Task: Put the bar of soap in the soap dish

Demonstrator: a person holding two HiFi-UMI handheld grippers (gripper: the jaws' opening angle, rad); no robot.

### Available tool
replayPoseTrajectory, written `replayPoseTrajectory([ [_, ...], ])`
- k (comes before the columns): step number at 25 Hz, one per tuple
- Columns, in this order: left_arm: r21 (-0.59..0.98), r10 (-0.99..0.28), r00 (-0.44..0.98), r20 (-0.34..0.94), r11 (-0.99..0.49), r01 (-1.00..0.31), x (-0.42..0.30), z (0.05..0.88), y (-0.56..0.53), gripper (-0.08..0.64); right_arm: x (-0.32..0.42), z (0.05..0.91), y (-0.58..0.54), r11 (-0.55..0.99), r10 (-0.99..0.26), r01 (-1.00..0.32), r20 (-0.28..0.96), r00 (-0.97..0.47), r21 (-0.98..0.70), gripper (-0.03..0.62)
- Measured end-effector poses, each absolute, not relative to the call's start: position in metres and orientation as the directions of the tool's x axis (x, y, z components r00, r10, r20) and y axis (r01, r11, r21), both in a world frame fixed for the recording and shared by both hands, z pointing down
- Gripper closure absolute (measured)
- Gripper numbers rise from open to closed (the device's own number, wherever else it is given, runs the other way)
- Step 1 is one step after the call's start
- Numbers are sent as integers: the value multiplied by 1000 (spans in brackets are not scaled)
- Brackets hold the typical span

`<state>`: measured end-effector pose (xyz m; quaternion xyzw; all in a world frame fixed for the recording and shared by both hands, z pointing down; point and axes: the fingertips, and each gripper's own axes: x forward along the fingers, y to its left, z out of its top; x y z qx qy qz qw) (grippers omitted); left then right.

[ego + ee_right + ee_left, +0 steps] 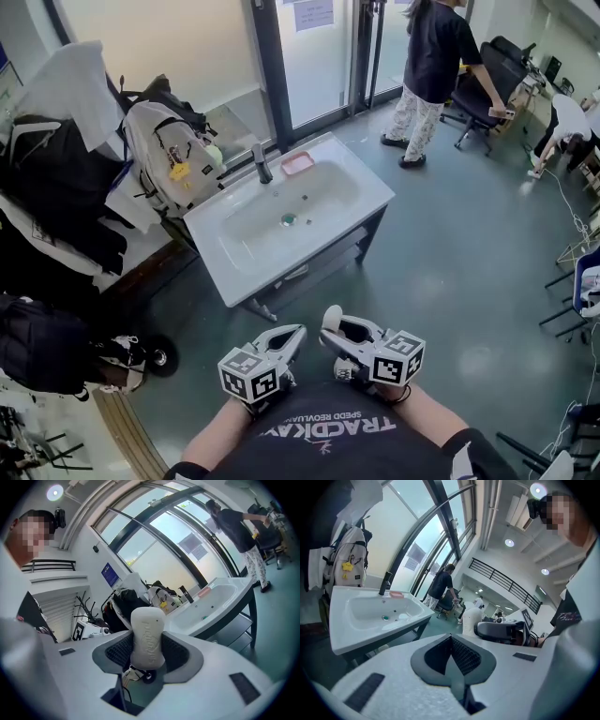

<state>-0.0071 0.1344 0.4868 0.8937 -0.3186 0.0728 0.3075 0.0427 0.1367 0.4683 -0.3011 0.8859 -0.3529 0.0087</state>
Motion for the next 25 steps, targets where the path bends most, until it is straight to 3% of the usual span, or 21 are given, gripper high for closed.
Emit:
replayPoseTrajectory([
  [25,504,-584,734,348,-544,-671,58,494,118,549,109,481,111,582,-468,-486,220,-856,-652,405],
])
